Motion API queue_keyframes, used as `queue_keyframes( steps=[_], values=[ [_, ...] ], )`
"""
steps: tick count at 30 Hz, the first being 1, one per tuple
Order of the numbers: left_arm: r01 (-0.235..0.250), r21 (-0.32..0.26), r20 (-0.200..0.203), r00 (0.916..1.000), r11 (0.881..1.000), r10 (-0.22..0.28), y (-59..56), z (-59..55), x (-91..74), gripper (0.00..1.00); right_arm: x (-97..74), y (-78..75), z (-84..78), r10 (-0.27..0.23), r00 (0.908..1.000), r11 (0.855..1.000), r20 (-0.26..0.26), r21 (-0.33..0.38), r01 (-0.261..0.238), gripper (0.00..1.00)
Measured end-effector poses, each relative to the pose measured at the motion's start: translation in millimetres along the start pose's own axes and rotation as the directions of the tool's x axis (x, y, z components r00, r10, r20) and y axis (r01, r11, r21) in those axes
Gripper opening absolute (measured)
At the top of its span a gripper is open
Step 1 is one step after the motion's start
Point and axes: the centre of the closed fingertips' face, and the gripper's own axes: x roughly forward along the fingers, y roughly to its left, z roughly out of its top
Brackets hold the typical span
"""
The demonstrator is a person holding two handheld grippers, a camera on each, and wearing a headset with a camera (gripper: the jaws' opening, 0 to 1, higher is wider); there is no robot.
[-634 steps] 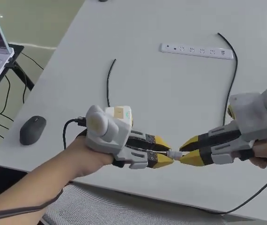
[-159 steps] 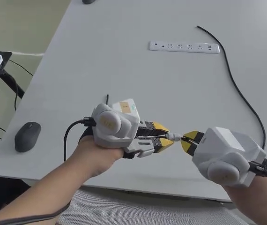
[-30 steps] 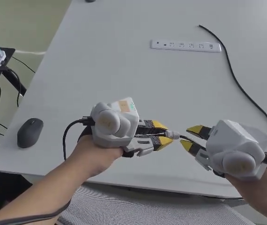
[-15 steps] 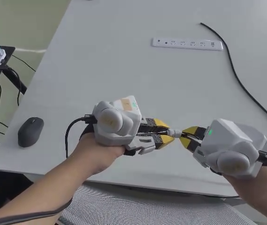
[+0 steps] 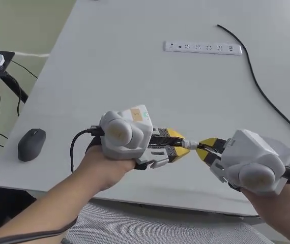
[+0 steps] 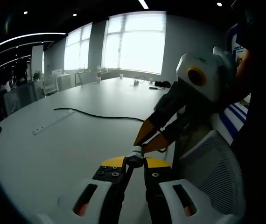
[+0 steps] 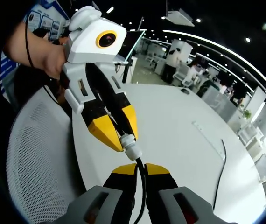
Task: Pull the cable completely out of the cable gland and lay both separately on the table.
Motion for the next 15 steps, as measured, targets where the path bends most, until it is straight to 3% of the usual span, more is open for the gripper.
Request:
queue_keyframes(
  steps=[6,15],
  values=[
    [-0.011,0.001,0.005,0.9999,1.000,0.011,3.4,0.9,-1.4,0.15,-0.9,-7.9,-6.9,-0.014,0.9999,0.999,-0.002,0.052,0.014,0.00],
    [-0.021,0.004,0.006,0.9998,1.000,0.021,5.5,1.2,-3.0,0.15,-1.7,-16.3,-19.7,-0.030,0.9995,0.985,-0.003,0.169,0.030,0.00]
  ],
)
